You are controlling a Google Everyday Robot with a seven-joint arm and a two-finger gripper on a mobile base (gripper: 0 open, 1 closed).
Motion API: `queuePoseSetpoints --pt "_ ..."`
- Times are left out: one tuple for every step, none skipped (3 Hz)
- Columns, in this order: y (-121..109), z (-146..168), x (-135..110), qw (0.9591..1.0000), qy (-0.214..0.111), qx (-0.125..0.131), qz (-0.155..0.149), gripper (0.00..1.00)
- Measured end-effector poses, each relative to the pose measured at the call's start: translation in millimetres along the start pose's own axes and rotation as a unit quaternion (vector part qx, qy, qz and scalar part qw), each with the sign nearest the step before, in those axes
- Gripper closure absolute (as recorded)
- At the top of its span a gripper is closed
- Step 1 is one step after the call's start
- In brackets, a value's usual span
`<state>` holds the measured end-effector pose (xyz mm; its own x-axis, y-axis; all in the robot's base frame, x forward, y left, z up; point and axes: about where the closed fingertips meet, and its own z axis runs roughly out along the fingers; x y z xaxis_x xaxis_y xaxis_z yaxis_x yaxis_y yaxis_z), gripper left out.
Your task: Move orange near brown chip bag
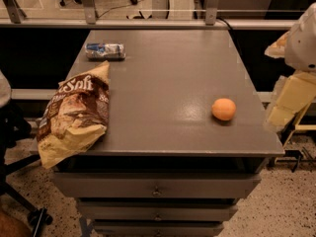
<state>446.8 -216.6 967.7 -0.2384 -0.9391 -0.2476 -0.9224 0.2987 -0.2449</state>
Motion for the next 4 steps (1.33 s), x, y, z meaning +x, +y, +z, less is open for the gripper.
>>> queuePoseSetpoints --pt "-6.3 20.6 1.3 0.9996 -0.024 -0.008 0.012 0.00" --pt "-10.9 45.4 2.1 0.9986 -0.049 -0.011 0.018 0.00" --pt "-14.4 63.4 -3.2 0.9969 -0.077 -0.010 0.018 0.00" --pt "-10.5 82.2 -12.8 0.9941 -0.104 -0.025 0.014 0.00"
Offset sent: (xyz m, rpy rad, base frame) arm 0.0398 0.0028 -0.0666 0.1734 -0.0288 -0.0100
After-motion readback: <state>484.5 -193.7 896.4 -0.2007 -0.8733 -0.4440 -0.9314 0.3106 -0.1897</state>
